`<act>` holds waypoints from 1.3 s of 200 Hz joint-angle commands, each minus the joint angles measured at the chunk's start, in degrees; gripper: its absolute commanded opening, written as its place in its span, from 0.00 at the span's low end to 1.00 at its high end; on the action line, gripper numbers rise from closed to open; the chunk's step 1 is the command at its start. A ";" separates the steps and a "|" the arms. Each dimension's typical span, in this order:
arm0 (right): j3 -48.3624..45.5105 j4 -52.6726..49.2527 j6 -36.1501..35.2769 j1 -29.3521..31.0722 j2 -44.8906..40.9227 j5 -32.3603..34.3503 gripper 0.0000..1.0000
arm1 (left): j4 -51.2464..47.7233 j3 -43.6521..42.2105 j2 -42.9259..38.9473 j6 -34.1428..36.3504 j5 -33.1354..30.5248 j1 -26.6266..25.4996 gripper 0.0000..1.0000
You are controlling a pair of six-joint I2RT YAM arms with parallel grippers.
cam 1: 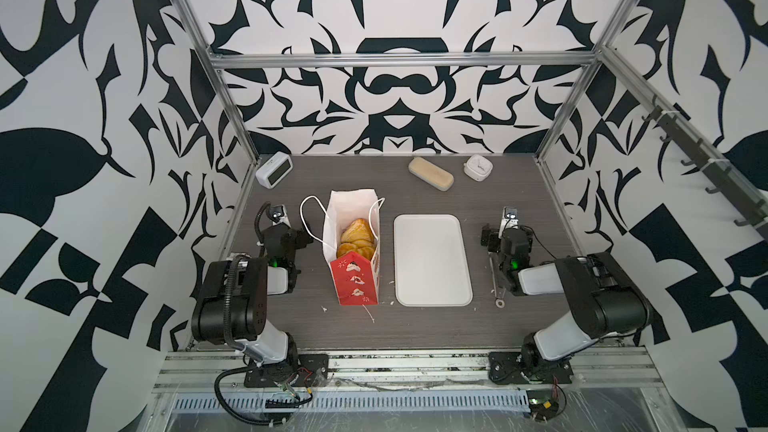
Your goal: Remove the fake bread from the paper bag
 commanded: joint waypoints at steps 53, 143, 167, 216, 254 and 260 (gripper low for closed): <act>0.09 1.52 -0.21 -0.19 -0.73 -0.36 1.00 | 0.90 0.30 -0.10 -0.70 0.78 0.22 0.99; 0.18 1.51 -0.12 -0.18 -0.73 -0.28 1.00 | 0.55 0.52 -0.01 -0.63 0.80 0.21 0.99; 0.09 1.51 -0.09 -0.19 -0.74 -0.28 1.00 | 0.55 0.52 -0.04 -0.52 1.12 0.20 0.99; -1.10 2.35 0.48 0.91 -3.06 3.33 0.99 | -2.93 0.64 -4.44 -0.91 -0.16 0.26 0.99; -1.78 -0.68 -0.59 3.19 -9.17 7.80 0.97 | -12.80 1.83 -15.91 -1.07 -2.62 0.15 1.00; -1.39 -1.88 -1.02 3.91 -10.26 8.94 0.97 | -13.60 2.00 -19.25 -1.39 -4.15 0.13 1.00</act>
